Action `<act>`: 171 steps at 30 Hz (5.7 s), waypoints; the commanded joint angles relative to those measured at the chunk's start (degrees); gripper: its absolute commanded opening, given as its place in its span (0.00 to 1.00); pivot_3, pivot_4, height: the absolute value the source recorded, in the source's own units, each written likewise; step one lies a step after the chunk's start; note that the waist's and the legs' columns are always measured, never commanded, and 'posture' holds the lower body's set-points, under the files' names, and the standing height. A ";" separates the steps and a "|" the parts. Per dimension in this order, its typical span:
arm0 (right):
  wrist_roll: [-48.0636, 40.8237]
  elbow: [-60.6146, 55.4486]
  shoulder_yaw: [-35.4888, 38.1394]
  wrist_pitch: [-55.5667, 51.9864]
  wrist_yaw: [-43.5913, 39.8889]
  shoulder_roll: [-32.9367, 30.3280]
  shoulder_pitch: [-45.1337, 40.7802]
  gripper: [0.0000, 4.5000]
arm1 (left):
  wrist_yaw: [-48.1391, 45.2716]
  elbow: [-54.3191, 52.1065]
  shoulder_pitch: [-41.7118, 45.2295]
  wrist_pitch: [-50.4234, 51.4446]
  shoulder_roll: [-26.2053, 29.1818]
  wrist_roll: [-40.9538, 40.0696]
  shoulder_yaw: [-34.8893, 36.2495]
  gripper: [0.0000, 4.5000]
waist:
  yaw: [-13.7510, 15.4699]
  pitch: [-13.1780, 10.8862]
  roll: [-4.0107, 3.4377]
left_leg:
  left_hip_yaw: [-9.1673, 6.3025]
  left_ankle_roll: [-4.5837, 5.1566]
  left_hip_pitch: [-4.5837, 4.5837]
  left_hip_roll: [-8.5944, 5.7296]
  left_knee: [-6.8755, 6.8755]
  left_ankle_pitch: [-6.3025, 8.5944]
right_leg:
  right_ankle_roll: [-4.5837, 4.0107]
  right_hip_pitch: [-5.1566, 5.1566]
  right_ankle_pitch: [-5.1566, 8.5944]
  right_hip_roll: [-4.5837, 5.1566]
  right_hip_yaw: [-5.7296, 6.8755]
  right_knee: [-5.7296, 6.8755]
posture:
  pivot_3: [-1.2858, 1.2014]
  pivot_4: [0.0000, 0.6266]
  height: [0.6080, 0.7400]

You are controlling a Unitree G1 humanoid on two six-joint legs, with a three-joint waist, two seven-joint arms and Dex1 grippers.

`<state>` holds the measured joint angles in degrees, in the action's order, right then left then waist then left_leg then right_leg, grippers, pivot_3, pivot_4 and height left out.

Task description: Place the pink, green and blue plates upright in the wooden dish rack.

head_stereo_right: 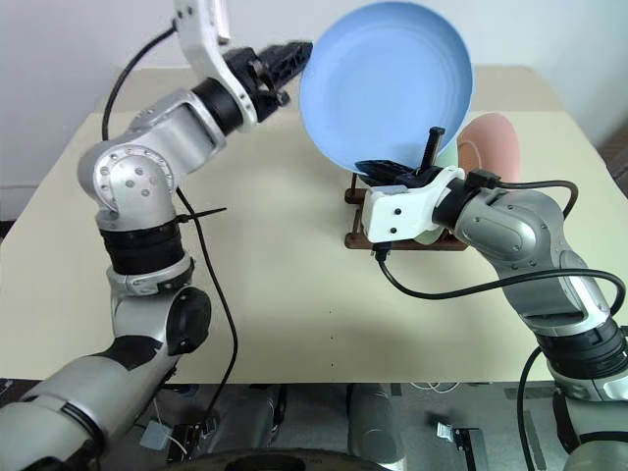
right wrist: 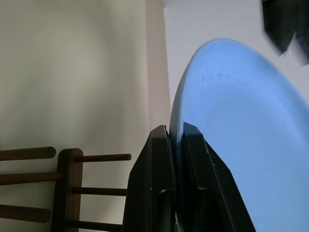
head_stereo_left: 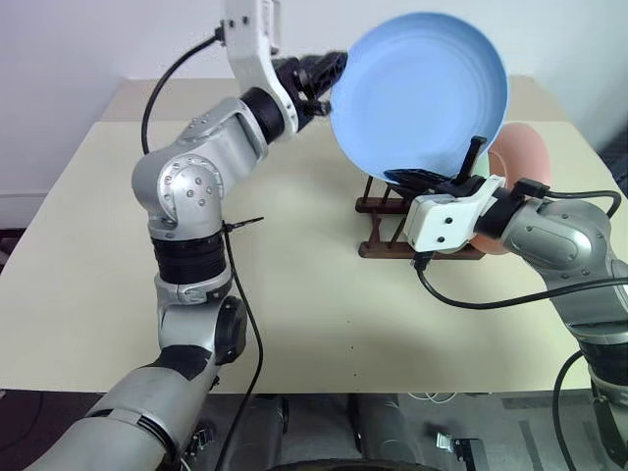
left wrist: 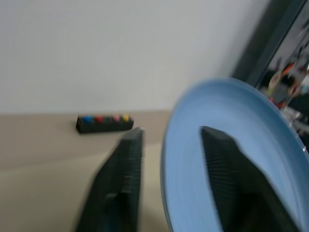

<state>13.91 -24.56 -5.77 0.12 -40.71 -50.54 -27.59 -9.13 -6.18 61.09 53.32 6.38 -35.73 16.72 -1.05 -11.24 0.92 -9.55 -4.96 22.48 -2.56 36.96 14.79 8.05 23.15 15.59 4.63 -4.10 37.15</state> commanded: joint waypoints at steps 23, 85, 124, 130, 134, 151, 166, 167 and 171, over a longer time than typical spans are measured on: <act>-46.15 -7.59 15.61 -33.34 11.31 23.70 -17.88 0.00 | -29.74 1.23 -35.01 -33.91 18.04 16.77 -19.72 0.99 | 0.05 0.02 -0.01 | -0.11 0.01 0.01 0.07 -0.11 0.00 | -0.11 0.04 -0.04 -0.03 0.04 0.03 | 0.52 0.24 1.00; -96.41 -7.31 18.65 -37.92 59.58 33.07 0.79 0.00 | -35.91 -1.67 -37.72 -35.12 17.14 18.99 -23.87 0.99 | -0.14 0.02 -0.17 | -0.05 0.03 -0.03 0.11 -0.53 -0.01 | -0.16 0.21 -0.02 -0.07 -0.01 -0.04 | 0.52 0.24 1.00; -91.85 -16.76 23.42 -42.76 41.63 5.26 9.43 0.99 | -36.37 -1.05 -37.67 -35.34 16.28 19.70 -24.74 1.00 | 0.33 0.02 -0.17 | -0.02 0.04 -0.05 0.12 -0.72 -0.06 | -0.19 0.21 0.00 -0.05 -0.01 -0.18 | 0.52 0.24 1.00; -93.21 -12.40 36.54 -40.05 33.22 -0.59 11.33 0.79 | -36.68 -1.05 -37.82 -35.35 16.39 19.68 -24.55 1.00 | 0.29 0.01 -0.16 | -0.01 0.04 -0.04 0.12 -0.71 -0.06 | -0.17 0.18 0.00 -0.05 -0.01 -0.20 | 0.52 0.24 1.00; -89.74 -9.69 42.26 -40.01 28.77 -2.70 14.55 0.35 | -36.80 -1.00 -37.85 -35.44 16.30 19.81 -24.60 1.00 | 0.37 0.01 -0.15 | 0.00 0.04 -0.07 0.12 -0.71 -0.06 | -0.18 0.15 0.00 -0.05 -0.01 -0.21 | 0.52 0.24 1.00; -55.54 -2.31 44.13 -33.88 23.96 -1.32 29.73 0.00 | -39.77 -0.25 -35.94 -34.61 17.55 19.78 -25.22 1.00 | 0.05 0.03 -0.23 | 0.08 0.04 -0.12 0.12 -0.69 -0.06 | -0.16 0.10 0.00 -0.05 -0.05 -0.20 | 0.52 0.24 1.00; -54.91 -6.13 40.89 -36.90 20.36 1.66 26.75 0.00 | -38.57 -3.84 -38.89 -32.65 18.56 19.48 -24.54 1.00 | 0.23 0.05 -0.27 | 0.06 0.04 -0.14 0.13 -0.70 -0.06 | -0.17 0.08 0.00 -0.05 -0.04 -0.19 | 0.52 0.24 1.00; -54.94 -6.26 41.03 -37.06 20.24 1.69 26.78 0.00 | -38.55 -3.75 -38.83 -32.69 18.53 19.50 -24.60 1.00 | 0.23 0.05 -0.27 | 0.06 0.04 -0.15 0.13 -0.70 -0.06 | -0.17 0.08 0.00 -0.05 -0.04 -0.19 | 0.52 0.24 1.00; -53.22 -5.67 42.41 -37.26 20.45 1.67 27.94 0.00 | -38.39 -3.37 -38.50 -32.88 18.21 19.72 -24.96 1.00 | 0.31 0.05 -0.27 | 0.07 0.04 -0.15 0.13 -0.69 -0.06 | -0.17 0.08 0.00 -0.05 -0.04 -0.19 | 0.52 0.24 1.00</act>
<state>-40.54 -28.87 34.30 -37.37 -20.33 -48.71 0.20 -47.63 -7.64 22.30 20.93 24.65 -15.64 -8.44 -0.74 -11.19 0.66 -9.49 -4.92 22.34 -2.43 36.27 14.73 7.88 23.22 15.59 4.58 -4.14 36.96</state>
